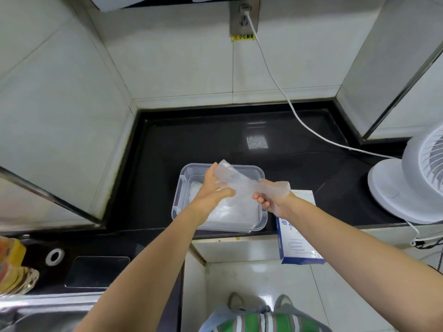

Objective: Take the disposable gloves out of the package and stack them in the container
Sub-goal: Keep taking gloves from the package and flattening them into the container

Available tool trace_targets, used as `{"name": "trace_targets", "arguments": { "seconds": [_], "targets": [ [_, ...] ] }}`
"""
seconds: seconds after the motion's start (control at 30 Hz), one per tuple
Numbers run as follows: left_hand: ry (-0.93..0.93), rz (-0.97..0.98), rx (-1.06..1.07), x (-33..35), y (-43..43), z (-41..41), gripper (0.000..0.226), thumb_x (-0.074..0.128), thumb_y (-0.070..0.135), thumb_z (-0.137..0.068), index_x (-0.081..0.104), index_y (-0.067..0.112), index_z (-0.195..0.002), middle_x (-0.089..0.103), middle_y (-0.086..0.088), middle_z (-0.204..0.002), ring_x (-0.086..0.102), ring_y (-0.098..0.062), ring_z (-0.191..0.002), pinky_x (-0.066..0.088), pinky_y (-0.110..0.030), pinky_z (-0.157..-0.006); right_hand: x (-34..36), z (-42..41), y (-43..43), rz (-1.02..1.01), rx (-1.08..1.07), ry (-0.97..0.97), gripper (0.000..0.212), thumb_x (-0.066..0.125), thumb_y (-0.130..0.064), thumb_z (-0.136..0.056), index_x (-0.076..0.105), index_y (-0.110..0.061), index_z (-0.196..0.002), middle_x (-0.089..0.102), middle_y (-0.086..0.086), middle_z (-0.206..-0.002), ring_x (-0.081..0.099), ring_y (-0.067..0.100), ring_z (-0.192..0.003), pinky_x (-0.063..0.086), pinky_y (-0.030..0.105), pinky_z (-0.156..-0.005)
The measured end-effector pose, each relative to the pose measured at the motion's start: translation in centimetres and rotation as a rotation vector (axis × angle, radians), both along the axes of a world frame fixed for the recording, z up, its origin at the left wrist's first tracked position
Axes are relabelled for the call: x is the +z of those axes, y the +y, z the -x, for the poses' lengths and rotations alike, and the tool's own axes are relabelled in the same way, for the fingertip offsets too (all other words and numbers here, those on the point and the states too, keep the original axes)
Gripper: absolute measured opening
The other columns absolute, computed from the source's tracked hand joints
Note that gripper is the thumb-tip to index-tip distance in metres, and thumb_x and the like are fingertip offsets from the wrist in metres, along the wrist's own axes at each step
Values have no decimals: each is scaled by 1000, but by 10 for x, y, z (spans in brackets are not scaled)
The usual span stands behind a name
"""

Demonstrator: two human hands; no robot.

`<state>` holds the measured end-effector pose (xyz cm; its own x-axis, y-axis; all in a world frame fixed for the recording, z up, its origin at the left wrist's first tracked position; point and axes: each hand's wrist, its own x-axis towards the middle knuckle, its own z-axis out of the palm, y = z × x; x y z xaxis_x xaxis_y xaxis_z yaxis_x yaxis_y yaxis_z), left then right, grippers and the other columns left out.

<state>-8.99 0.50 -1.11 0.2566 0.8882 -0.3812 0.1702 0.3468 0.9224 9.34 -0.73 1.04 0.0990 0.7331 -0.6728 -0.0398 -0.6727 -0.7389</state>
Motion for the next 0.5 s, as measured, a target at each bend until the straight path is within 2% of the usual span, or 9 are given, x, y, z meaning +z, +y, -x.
{"name": "trace_targets", "arguments": {
  "seconds": [0.03, 0.1, 0.2, 0.27, 0.33, 0.37, 0.43, 0.5],
  "targets": [
    [-6, 8, 5, 1, -1, -1, 82, 66, 9, -84, 20, 39, -145, 44, 5, -130, 47, -14, -119, 42, -25, -90, 0, 2, 1, 1, 33, 2, 10, 58, -14, -95, 64, -14, -87, 56, 3, -52, 41, 7, -43, 30, 13, -36],
    [-59, 56, 161, 0, 0, -1, 75, 64, 3, -85, 24, 32, -141, 50, 2, -120, 52, -15, -112, 45, -22, -80, 2, 9, 1, -1, 138, -37, 15, 57, -21, -96, 62, -14, -84, 55, 1, -52, 41, 5, -41, 27, 13, -34],
    [-28, 278, 468, -1, 7, -3, 46, 66, 20, -87, 46, 15, -128, 59, -5, -107, 57, -17, -89, 46, -29, -68, 1, 19, -1, 15, 256, -123, 17, 54, -22, -97, 65, -9, -95, 59, 1, -53, 42, 7, -42, 30, 15, -37],
    [33, 325, 534, -1, 7, -3, 18, 60, 25, -91, 60, 10, -102, 60, -6, -90, 55, -15, -73, 43, -29, -64, 4, 23, -2, 19, 251, -61, 19, 48, -19, -101, 61, -6, -98, 60, 3, -53, 46, 11, -44, 35, 19, -43],
    [112, 194, 546, -4, 7, 1, 21, 54, 24, -95, 57, 12, -79, 56, -4, -69, 54, -13, -60, 44, -23, -56, 10, 25, -3, 10, 169, 93, 20, 48, -22, -101, 58, -11, -88, 60, 5, -58, 53, 16, -46, 40, 24, -51],
    [179, 108, 529, -8, 8, 5, 23, 51, 23, -97, 55, 12, -77, 54, -4, -63, 54, -13, -54, 43, -19, -49, 12, 25, -2, -8, 120, 136, 23, 50, -32, -101, 60, -14, -90, 64, 7, -67, 60, 19, -53, 44, 26, -56],
    [351, -74, 464, -12, 9, 12, 24, 45, 18, -98, 52, 12, -77, 49, -4, -60, 48, -12, -50, 37, -18, -42, 11, 21, 3, -83, 142, 4, 43, 43, -64, -94, 61, -28, -112, 70, 0, -91, 69, 23, -85, 47, 32, -76],
    [483, -231, 376, -14, 9, 19, 24, 43, 15, -99, 47, 14, -75, 44, -3, -61, 39, -10, -53, 32, -20, -45, 10, 21, 8, -210, 209, -143, 55, 37, -76, -88, 55, -40, -125, 62, -12, -116, 62, 19, -109, 39, 35, -92]
  ]
}}
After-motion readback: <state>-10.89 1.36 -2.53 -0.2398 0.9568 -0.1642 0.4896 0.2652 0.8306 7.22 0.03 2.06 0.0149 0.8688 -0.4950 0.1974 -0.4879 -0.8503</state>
